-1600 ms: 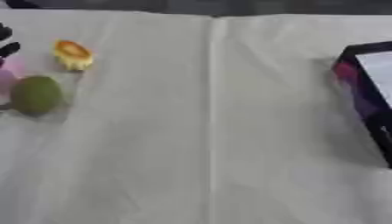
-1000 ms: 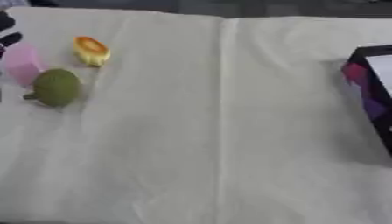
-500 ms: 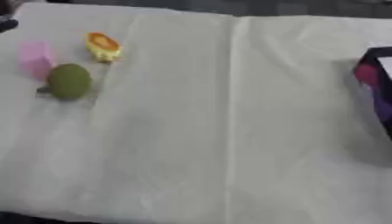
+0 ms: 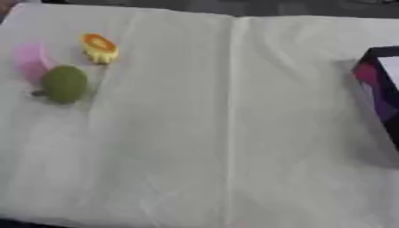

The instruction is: Pick up the objects with one hand, pass them to the other hand, and then place them into the box on the other side of the table.

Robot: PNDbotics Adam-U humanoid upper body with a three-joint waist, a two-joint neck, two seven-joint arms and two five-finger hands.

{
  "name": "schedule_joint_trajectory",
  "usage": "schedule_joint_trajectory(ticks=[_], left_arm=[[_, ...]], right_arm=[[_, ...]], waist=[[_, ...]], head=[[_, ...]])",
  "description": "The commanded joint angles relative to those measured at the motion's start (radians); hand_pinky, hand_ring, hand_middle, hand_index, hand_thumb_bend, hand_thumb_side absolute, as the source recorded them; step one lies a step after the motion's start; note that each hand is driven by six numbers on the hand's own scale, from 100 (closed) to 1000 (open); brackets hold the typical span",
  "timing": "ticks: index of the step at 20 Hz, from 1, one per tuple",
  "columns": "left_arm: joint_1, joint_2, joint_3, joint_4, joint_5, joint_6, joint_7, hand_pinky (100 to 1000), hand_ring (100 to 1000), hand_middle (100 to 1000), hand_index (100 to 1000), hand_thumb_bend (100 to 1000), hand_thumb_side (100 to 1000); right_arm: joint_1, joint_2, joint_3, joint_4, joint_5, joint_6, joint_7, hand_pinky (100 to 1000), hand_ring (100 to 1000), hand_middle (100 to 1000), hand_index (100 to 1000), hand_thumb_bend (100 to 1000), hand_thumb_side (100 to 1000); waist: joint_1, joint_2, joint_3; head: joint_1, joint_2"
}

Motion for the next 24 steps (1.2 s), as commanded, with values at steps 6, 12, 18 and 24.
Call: schedule_joint_trajectory(ticks=[6, 12, 18, 24], left_arm=[[-0.151, 0.124, -0.037, 0.266, -0.248, -0.09, -0.215, 852, 851, 731, 807, 100, 587], [-0.267, 0.12, -0.04, 0.415, -0.475, -0.161, -0.35, 861, 862, 748, 805, 171, 365], [-0.357, 0.091, -0.034, 0.517, -0.738, -0.196, -0.403, 883, 877, 776, 814, 476, 285], [-0.398, 0.062, -0.033, 0.572, -0.97, -0.203, -0.494, 892, 863, 786, 815, 606, 274]], right_arm=[[-0.004, -0.045, 0.005, -0.02, 0.007, 0.0, 0.018, 677, 741, 841, 886, 241, 231], [-0.004, -0.052, 0.017, -0.02, 0.009, 0.006, 0.031, 676, 741, 841, 886, 243, 233], [-0.006, -0.053, 0.027, -0.02, 0.015, 0.011, 0.04, 676, 739, 839, 885, 246, 234], [-0.004, -0.047, 0.034, -0.02, 0.019, 0.018, 0.044, 675, 738, 838, 884, 248, 237]], waist=[[-0.017, -0.023, -0.006], [-0.015, -0.021, -0.006], [-0.011, -0.016, -0.015], [-0.007, -0.009, -0.021]], head=[[-0.004, -0.002], [0.012, -0.009], [0.027, -0.016], [0.04, -0.016]])
